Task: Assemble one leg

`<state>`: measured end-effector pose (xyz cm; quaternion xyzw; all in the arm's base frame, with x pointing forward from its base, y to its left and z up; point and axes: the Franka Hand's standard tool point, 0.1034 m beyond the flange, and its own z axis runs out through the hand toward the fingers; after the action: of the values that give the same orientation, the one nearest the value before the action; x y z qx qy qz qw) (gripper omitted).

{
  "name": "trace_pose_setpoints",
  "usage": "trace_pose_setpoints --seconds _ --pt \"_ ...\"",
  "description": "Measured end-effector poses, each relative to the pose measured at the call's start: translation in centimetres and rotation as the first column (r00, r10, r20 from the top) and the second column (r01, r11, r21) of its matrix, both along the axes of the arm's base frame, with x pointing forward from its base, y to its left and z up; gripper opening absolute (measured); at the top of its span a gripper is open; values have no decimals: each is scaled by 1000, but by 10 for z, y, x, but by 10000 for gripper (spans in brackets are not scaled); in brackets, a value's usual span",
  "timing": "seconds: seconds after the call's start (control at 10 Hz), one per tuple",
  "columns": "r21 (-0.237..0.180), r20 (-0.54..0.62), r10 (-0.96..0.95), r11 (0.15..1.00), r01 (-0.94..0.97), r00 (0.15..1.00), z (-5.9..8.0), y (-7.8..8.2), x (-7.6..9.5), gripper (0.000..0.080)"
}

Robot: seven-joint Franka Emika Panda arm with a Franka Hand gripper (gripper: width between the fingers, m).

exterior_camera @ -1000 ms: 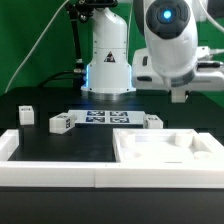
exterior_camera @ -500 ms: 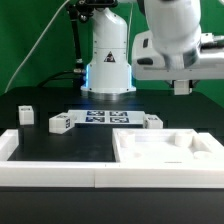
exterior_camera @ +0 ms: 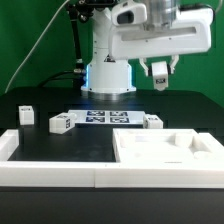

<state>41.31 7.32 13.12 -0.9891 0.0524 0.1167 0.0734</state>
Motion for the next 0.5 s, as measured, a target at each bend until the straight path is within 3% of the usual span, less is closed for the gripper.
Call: trace_pose_setpoints --seconds 0.1,0.2,0.4,0.5 --pt "-22 127 5 1000 -2 992 10 -10 18 291" --pt "-31 198 -8 999 14 980 14 -11 26 291" --pt "-60 388 -10 998 36 922 11 -12 26 291" --pt "-63 392 -9 997 36 920 8 -13 25 292"
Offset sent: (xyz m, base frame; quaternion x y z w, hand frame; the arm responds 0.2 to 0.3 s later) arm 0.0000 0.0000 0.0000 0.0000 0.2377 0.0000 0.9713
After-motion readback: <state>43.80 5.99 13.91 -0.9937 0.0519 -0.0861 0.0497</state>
